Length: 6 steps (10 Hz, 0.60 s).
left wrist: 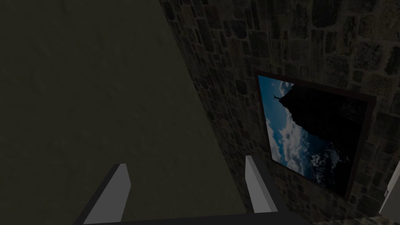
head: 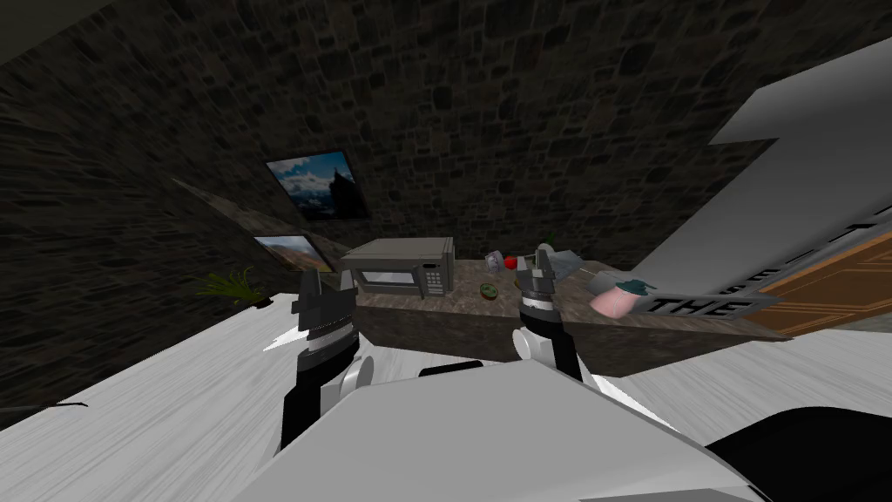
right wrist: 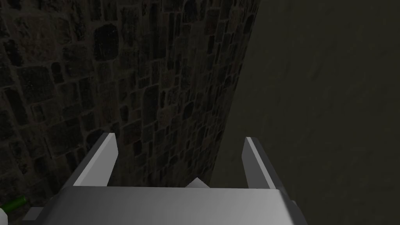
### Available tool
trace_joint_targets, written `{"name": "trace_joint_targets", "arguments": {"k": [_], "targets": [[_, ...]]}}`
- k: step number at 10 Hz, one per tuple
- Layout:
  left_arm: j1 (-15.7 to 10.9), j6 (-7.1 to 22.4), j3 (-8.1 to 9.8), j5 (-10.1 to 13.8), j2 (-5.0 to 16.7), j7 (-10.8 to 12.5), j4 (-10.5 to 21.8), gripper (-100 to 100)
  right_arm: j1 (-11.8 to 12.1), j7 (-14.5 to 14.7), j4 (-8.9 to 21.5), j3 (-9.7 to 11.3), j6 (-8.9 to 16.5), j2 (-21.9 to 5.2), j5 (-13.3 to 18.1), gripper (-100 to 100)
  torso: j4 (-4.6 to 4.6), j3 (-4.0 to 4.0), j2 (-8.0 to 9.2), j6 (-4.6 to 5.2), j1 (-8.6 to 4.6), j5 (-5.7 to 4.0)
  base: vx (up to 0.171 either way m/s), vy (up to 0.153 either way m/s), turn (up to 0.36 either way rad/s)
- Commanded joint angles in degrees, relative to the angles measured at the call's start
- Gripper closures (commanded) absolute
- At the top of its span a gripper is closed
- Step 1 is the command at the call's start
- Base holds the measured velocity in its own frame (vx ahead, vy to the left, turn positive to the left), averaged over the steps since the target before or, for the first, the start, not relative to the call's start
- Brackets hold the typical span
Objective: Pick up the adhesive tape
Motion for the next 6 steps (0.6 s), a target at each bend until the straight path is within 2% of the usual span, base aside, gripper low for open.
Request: {"name": "trace_joint_targets", "arguments": {"k": [1,3,5,6], "targets": [[0.00,0.00,0.00,0.00,0.00,0.00,0.00,0,0.46,-0.04,0.51,0.29,0.03,-1.70,0.57,-100,0.00,0.00,0.00,0.00,0.00,0.00,-0.020,0.023,-0.006],[-0.01,0.00,-0.01,0.00,-0.01,0.00,0.00,0,1.43,-0.12,1.77,0.96,0.12,-4.81,1.88,-100,0.03,0.09,0.17,0.00,0.19,0.04,-0.072,0.069,-0.011],[-0.01,0.00,-0.01,0.00,-0.01,0.00,0.00,0,2.78,-0.17,3.81,1.92,0.27,-8.24,3.84,-100,0.07,0.20,0.34,0.00,0.35,0.07,-0.091,0.114,-0.004],[-0.01,0.00,-0.01,0.00,-0.01,0.00,0.00,0,2.78,-0.17,3.81,1.92,0.27,-8.69,3.84,-100,0.08,0.21,0.37,0.00,0.46,0.10,-0.065,0.091,-0.007]]}}
